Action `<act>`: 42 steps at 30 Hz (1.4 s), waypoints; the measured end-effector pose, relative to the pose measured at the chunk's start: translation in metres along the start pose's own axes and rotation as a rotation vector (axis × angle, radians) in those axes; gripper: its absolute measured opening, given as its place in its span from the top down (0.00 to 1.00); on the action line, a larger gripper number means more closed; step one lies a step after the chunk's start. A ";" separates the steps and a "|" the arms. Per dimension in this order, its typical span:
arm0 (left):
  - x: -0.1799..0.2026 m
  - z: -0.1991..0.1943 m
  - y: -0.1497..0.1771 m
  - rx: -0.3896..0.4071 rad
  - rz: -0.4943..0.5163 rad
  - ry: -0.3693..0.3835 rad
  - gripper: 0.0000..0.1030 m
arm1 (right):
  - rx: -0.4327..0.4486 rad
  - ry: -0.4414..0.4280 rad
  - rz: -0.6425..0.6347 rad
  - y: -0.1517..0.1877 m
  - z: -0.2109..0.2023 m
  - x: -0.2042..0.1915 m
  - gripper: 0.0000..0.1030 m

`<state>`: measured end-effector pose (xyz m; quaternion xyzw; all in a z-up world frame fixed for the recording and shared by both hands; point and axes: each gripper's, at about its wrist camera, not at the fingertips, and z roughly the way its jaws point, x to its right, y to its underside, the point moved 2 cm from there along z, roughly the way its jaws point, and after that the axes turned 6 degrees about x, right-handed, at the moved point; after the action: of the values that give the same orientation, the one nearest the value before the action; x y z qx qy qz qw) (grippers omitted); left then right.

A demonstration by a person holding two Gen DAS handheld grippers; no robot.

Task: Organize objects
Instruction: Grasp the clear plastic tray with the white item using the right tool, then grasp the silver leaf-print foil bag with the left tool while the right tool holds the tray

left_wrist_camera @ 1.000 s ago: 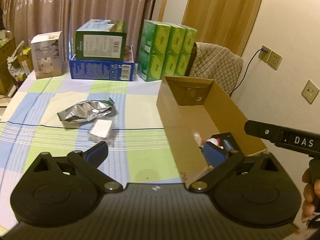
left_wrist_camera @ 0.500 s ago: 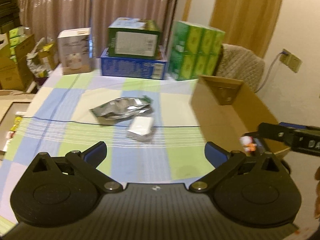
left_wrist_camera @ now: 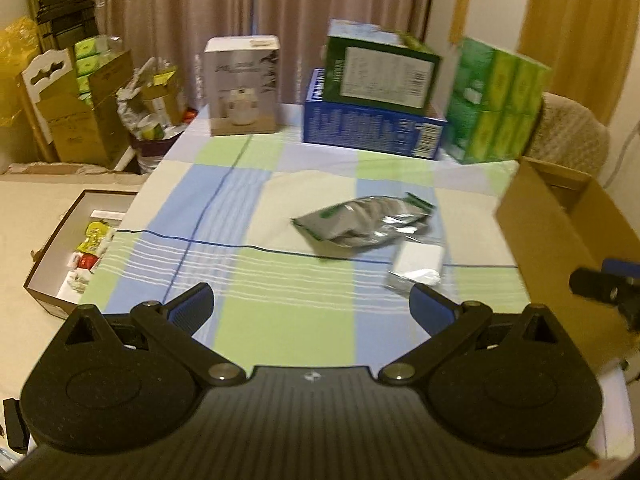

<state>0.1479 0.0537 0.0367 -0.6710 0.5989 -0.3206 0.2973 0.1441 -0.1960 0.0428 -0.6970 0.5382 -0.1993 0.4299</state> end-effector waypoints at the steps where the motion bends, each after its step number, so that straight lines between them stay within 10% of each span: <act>1: -0.004 0.008 -0.002 0.004 -0.007 -0.006 0.01 | -0.010 -0.003 0.010 0.002 0.012 0.000 0.30; 23: -0.049 0.142 0.021 -0.030 -0.003 -0.069 0.01 | -0.167 0.005 0.077 0.036 0.186 -0.002 0.30; 42: -0.041 0.143 0.017 -0.001 0.016 0.042 0.01 | -0.128 0.127 0.039 0.019 0.185 0.011 0.45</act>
<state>0.2465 0.0947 -0.0676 -0.6595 0.6104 -0.3319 0.2871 0.2742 -0.1358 -0.0768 -0.6984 0.5896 -0.1998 0.3531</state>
